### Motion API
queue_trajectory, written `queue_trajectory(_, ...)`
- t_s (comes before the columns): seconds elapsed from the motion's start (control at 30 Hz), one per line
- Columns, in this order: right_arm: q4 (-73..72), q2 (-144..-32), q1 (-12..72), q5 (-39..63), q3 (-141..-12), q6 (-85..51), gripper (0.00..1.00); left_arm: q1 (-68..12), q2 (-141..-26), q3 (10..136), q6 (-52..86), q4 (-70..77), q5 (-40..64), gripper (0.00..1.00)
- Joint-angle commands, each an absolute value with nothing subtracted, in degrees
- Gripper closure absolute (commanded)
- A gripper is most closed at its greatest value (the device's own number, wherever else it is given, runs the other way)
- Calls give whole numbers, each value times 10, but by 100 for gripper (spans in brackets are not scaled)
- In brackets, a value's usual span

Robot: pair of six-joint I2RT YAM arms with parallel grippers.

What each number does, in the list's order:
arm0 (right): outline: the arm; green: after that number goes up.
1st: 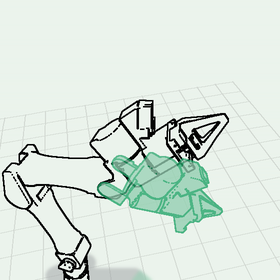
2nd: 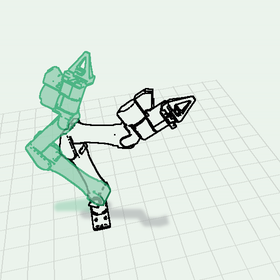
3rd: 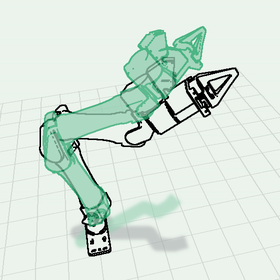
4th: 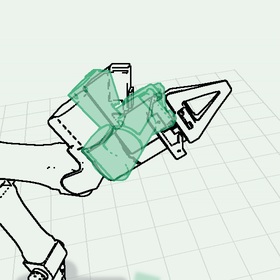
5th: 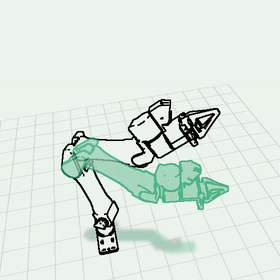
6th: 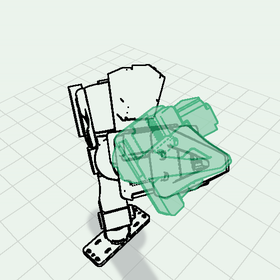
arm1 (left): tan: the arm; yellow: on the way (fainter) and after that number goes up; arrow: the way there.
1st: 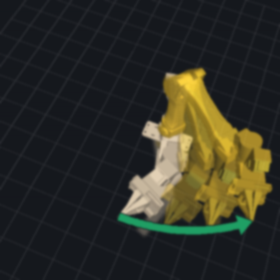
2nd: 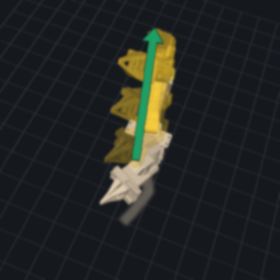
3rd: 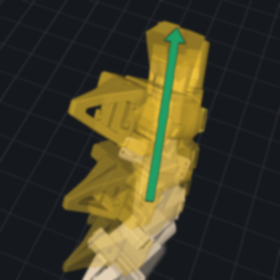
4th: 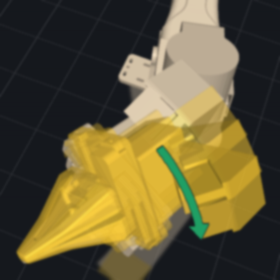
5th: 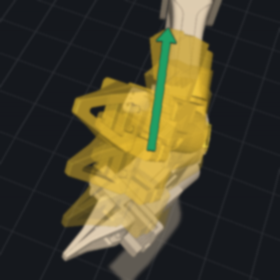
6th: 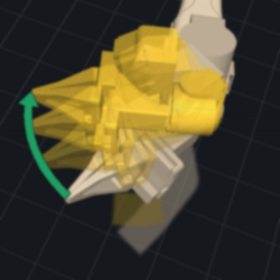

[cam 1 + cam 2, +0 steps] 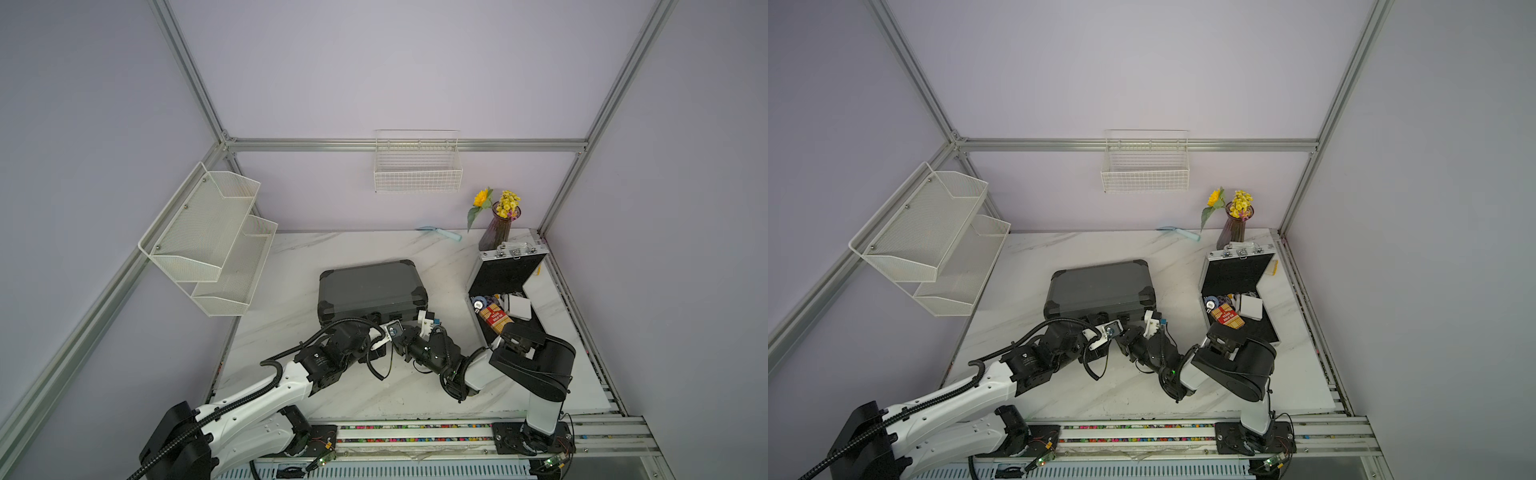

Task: Open the poker set cases
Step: Adjust the poker set case at the center of the board.

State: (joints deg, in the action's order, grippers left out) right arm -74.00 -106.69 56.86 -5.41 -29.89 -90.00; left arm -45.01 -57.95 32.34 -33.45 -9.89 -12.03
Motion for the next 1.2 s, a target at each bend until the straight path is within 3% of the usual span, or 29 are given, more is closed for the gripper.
queue_trajectory(0.0, -927, -1007, 583, -7, -335, -891, 100, -446, -566, 313, -371, -67, -119, 26)
queue_trajectory(1.17, -927, -993, 583, -3, -336, -875, 100, -410, -612, 338, -365, -42, -75, 26)
